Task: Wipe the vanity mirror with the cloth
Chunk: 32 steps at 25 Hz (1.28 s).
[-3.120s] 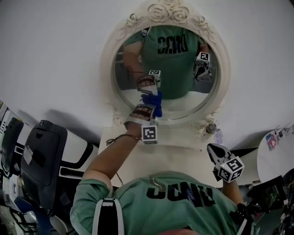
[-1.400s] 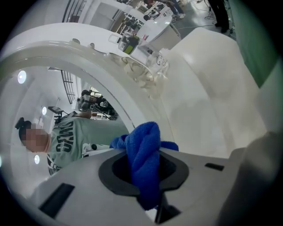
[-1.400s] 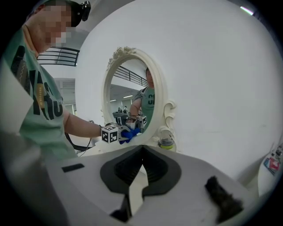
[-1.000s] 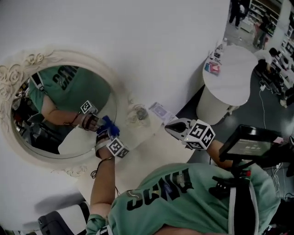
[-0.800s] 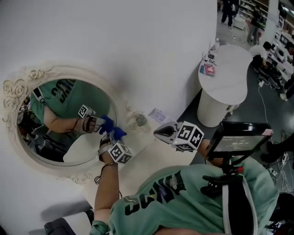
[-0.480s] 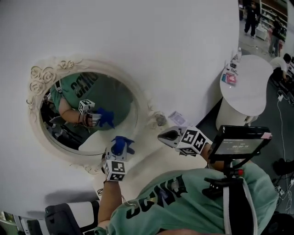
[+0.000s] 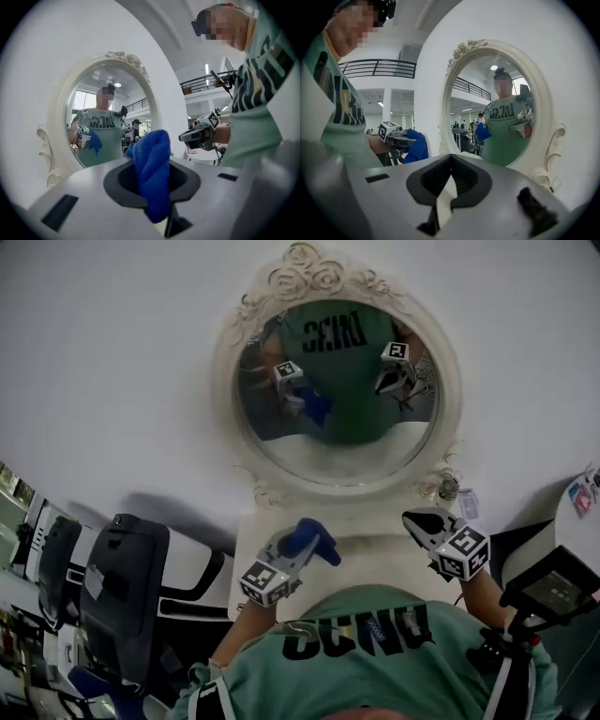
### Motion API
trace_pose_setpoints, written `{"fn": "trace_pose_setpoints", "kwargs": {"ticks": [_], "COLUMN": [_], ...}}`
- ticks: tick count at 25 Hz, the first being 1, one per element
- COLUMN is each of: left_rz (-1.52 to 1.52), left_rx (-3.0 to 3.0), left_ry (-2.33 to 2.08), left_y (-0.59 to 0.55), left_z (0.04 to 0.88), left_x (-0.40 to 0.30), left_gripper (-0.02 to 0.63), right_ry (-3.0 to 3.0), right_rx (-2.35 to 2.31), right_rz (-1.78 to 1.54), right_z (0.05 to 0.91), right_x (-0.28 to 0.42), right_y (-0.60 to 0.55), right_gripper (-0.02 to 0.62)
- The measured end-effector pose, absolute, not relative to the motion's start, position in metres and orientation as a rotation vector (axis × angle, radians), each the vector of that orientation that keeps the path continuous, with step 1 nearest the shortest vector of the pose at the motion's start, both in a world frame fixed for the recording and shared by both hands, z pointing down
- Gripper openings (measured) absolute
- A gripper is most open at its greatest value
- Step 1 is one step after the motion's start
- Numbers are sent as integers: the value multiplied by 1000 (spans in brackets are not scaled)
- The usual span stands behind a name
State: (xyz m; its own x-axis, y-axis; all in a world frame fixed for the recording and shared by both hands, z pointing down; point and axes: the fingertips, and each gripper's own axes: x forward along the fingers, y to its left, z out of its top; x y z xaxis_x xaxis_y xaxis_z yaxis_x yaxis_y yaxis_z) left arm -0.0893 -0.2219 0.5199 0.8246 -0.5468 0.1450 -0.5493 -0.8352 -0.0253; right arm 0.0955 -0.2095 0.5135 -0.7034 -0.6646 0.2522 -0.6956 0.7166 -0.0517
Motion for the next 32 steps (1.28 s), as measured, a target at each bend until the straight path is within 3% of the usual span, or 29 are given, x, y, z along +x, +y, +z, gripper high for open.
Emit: {"fn": "trace_pose_setpoints", "kwargs": {"ticks": [32], "left_rz": [130], "left_rx": [2935], "left_ry": [-807], "left_y": [-210], "left_z": [519], "left_x": [-76], "left_gripper": [94], "right_ry": [-2656], "right_rx": [1162], "right_rz": [221], "right_z": [502], "right_x": [103], "right_y": [-210], "right_gripper": [11]}}
